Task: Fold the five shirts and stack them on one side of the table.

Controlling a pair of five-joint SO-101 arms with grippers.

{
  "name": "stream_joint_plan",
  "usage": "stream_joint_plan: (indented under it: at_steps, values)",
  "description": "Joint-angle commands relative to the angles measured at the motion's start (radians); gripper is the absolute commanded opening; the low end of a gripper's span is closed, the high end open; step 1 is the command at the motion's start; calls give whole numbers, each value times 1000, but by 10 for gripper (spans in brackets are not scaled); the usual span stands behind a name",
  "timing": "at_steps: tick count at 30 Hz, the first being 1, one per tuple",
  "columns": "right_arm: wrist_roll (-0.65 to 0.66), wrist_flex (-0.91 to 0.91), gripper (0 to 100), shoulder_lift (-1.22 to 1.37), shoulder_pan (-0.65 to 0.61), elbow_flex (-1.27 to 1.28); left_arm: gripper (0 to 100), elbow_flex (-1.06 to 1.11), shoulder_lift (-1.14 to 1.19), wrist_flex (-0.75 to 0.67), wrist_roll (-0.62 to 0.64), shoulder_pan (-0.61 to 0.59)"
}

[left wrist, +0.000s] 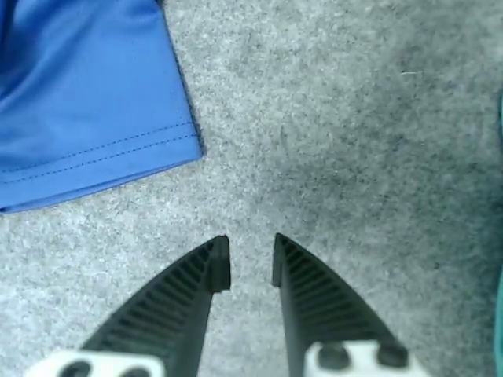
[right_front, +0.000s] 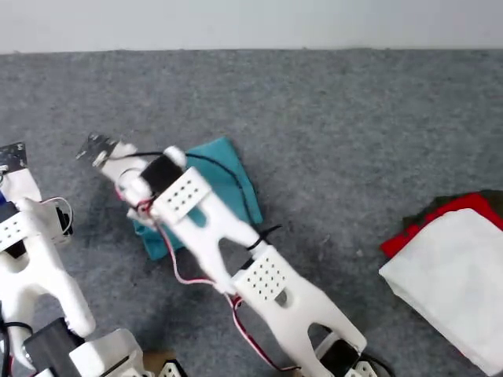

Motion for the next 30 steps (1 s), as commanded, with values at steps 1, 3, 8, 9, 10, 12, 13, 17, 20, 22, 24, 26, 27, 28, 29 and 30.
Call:
stream_joint_plan:
  at_steps: [1,3,8,9,10,12,13,17,20,22,24,26,27,28,29,30]
  values:
    - [-12,42,245,7,-33,-32,98,-8,-37,-3,-12,-5]
    - [-14,42,245,30,-42,-32,98,-8,-38,-3,-12,-5]
    - [-72,42,245,87,-53,-32,98,-13,-40,-2,-12,-6]
    - [-72,42,245,88,-51,-34,98,-15,-40,-2,-12,-6]
    - [-72,42,245,82,-50,-34,98,-15,-41,-2,-12,-8]
    - [-69,42,245,53,-41,-35,98,-15,-41,-3,-12,-8]
    - [-69,42,245,33,-30,-35,98,-15,-41,-3,-12,-8]
    - [-71,42,245,-38,33,-35,98,-12,-41,-2,-12,-8]
    - [-72,39,245,-70,110,-35,98,-10,-41,0,-12,-8]
    - [-74,38,245,-67,171,-37,98,-10,-40,0,-12,-6]
    - [-74,35,247,-47,228,-35,98,-10,-35,0,-12,-6]
    - [-75,27,247,-10,282,-35,98,-8,-34,2,-12,-5]
    - [-75,24,248,10,306,-40,98,-8,-34,2,-11,-5]
    - [-75,24,249,27,328,-40,98,-8,-34,2,-11,-5]
    - [-75,28,256,41,346,-40,98,-8,-34,2,-11,-5]
    - [-75,31,273,54,360,-40,98,-8,-34,2,-11,-5]
